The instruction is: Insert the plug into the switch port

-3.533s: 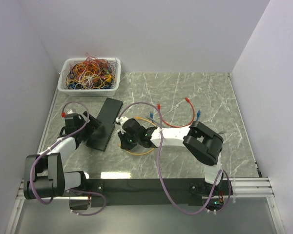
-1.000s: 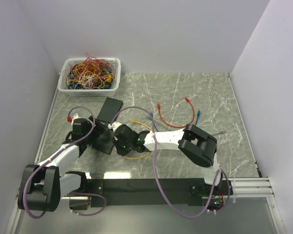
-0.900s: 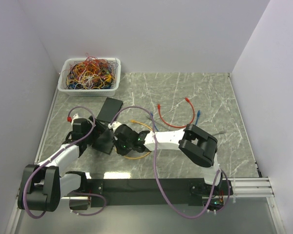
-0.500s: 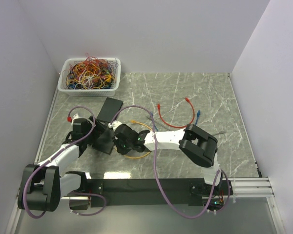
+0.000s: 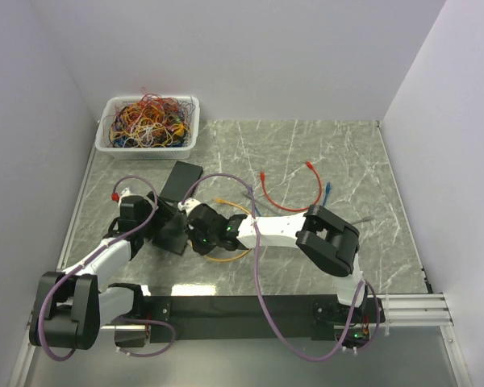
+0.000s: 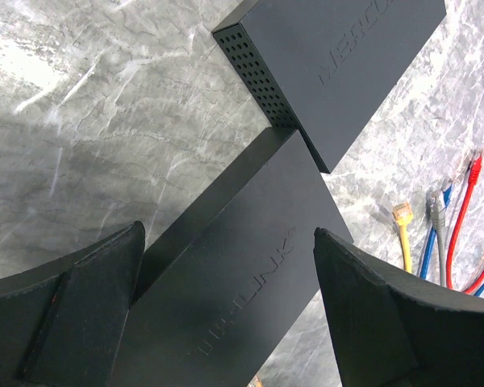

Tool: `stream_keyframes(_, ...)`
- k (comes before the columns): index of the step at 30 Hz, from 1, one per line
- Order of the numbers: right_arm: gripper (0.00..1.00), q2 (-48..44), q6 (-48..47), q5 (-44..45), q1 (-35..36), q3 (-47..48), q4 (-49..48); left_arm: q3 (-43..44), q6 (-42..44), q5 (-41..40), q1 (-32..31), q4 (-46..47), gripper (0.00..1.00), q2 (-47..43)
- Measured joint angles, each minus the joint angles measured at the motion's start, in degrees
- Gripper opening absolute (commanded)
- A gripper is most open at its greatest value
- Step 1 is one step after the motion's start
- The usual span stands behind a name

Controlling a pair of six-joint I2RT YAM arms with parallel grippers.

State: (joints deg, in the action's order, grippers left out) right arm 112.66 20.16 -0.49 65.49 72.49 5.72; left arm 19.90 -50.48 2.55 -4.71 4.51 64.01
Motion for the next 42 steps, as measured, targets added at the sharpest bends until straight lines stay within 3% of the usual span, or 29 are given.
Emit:
stream_keyframes(26,0.00,1.31,-1.38,-0.61,0.42,0.83,-0.17,0.00,0.33,0.02,-0.37,0.76,0.91,0.35)
stream_keyframes(42,0.00,0.24,-4.24,-0.59,0.52,-5.44,-10.03,0.00,2.99,-1.11,-2.32,1.88,0.90,0.98)
